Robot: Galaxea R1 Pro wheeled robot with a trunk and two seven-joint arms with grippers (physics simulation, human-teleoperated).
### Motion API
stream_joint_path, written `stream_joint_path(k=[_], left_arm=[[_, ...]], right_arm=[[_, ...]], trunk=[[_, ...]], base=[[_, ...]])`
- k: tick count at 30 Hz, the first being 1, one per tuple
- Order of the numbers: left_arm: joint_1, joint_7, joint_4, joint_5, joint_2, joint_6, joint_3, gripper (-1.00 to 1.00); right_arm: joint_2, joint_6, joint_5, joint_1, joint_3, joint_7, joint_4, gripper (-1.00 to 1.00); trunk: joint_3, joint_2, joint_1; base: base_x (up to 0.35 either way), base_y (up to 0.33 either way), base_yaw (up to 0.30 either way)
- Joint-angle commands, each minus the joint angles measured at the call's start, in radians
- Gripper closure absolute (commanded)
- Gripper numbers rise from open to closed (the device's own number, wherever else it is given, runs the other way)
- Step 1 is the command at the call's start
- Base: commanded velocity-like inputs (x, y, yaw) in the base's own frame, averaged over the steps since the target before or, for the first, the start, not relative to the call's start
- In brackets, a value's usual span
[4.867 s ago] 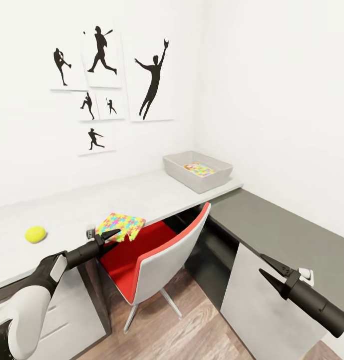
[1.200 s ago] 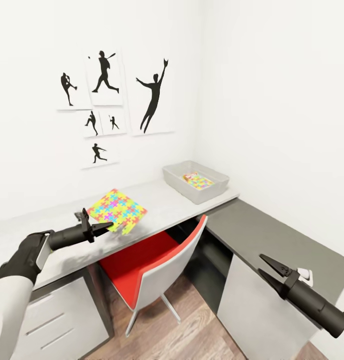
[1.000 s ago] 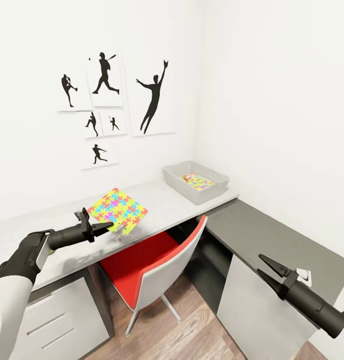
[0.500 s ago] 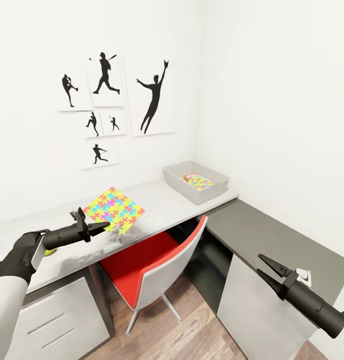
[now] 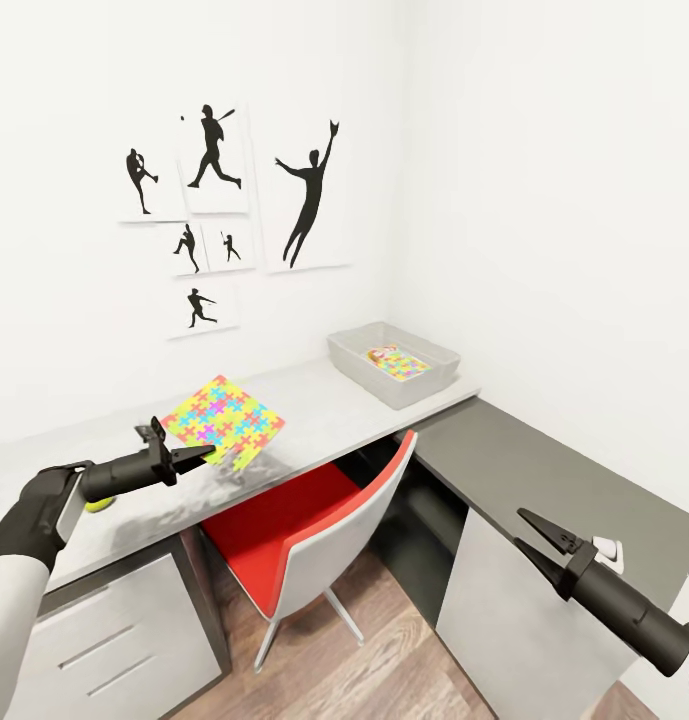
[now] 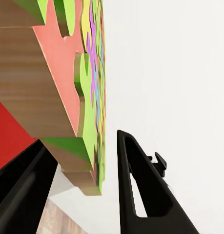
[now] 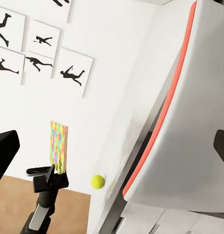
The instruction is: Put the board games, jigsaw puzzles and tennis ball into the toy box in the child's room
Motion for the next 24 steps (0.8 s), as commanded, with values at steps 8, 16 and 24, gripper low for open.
stream_joint_path(k=[8,16,24], left_arm=[[-0.001,-0.004,-0.001,0.000,-0.001,0.013,-0.007,1.00],[-0.001,-0.004,-0.003,0.000,-0.002,0.012,-0.008,1.00],[-0.001,-0.004,-0.003,-0.001,-0.002,0.013,-0.008,1.00]], right_arm=[[0.000,0.004,0.007,-0.001,-0.002,0.008,0.001,-1.00],[0.007,0.000,0.016,-0.001,-0.002,0.002,0.000,-1.00],[0.011,0.002,0.012,-0.002,-0.004,0.001,0.001,-1.00]], trunk=[[0.021,0.048,-0.027],[0.046,0.104,-0.058],[0.071,0.160,-0.088]], base=[[0.000,0.000,0.000],[0.000,0.000,0.000],[0.000,0.000,0.000]])
